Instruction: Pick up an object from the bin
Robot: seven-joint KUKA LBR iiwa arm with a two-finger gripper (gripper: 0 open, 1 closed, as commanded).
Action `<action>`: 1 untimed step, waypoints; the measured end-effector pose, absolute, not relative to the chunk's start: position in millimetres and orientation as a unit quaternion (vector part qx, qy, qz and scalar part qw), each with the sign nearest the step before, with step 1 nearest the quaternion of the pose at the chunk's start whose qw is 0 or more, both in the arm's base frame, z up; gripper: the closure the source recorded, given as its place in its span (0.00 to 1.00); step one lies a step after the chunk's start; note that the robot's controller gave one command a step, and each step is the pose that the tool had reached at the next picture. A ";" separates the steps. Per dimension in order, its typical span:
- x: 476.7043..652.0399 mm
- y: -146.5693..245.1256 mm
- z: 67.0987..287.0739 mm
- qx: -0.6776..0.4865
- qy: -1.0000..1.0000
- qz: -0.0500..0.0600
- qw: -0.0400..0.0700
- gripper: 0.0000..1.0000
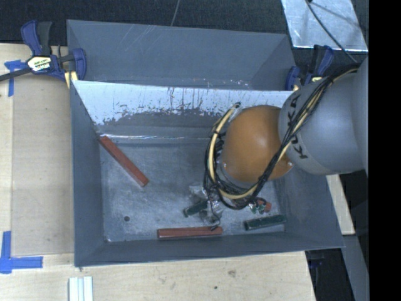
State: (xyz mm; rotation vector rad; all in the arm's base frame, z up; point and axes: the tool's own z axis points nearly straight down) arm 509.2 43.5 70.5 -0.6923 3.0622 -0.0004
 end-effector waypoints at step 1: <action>508.2 36.0 184.9 -0.217 0.976 0.000 0.001 1.00</action>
Offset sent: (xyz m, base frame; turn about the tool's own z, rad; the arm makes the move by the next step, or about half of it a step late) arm 0.0000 0.0000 0.0000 0.0000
